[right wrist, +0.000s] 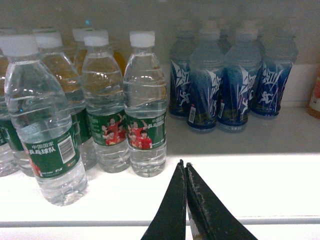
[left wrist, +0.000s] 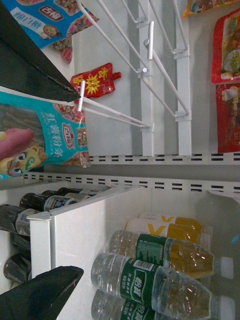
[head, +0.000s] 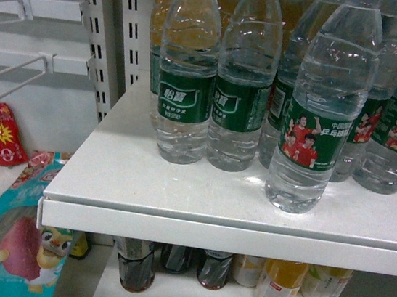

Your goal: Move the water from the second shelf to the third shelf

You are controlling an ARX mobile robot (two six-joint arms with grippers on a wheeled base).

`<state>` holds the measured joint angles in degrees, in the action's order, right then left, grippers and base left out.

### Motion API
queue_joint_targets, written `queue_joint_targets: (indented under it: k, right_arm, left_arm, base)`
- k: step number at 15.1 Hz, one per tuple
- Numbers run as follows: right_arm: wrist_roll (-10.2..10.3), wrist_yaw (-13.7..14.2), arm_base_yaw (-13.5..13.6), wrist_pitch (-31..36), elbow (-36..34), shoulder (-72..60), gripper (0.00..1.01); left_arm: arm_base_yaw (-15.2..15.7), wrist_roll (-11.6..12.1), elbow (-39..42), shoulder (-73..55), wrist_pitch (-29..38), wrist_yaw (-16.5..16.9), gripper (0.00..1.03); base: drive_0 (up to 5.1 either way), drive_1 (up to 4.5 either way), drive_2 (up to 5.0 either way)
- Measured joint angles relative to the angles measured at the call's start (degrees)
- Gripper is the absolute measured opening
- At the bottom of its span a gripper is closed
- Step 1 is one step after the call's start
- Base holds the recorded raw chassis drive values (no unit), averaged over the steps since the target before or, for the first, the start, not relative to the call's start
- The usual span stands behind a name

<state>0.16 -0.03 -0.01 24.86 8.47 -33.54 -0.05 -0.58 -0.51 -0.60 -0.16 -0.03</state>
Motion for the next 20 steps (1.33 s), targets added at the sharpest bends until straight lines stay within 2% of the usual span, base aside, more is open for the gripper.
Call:
queue_joint_targets:
  k: [7, 10, 11, 19, 20]
  right_arm:
    - [0.0, 0.0, 0.0, -2.4, -3.3, 6.1, 0.02]
    - [0.0, 0.0, 0.0, -8.2, -6.1, 14.6, 0.02]
    - [0.0, 0.0, 0.0, -7.2, -7.1, 15.4, 0.02]
    - [0.0, 0.0, 0.0, -15.2, -7.8, 24.0, 0.02]
    - [0.0, -0.2, 0.0, -23.7, -7.7, 29.2, 0.02]
  left_arm:
    - [0.0, 0.0, 0.0, 0.0, 0.0, 0.0, 0.98]
    - [0.0, 0.0, 0.0, 0.0, 0.0, 0.0, 0.98]
    - [0.0, 0.0, 0.0, 0.0, 0.0, 0.0, 0.98]
    - [0.0, 0.0, 0.0, 0.0, 0.0, 0.0, 0.98]
    - [0.0, 0.0, 0.0, 0.0, 0.0, 0.0, 0.98]
  base:
    - [0.0, 0.00, 0.0]
    - [0.0, 0.00, 0.0]
    - [0.0, 0.00, 0.0]
    - [0.0, 0.00, 0.0]
    - [0.0, 0.00, 0.0]
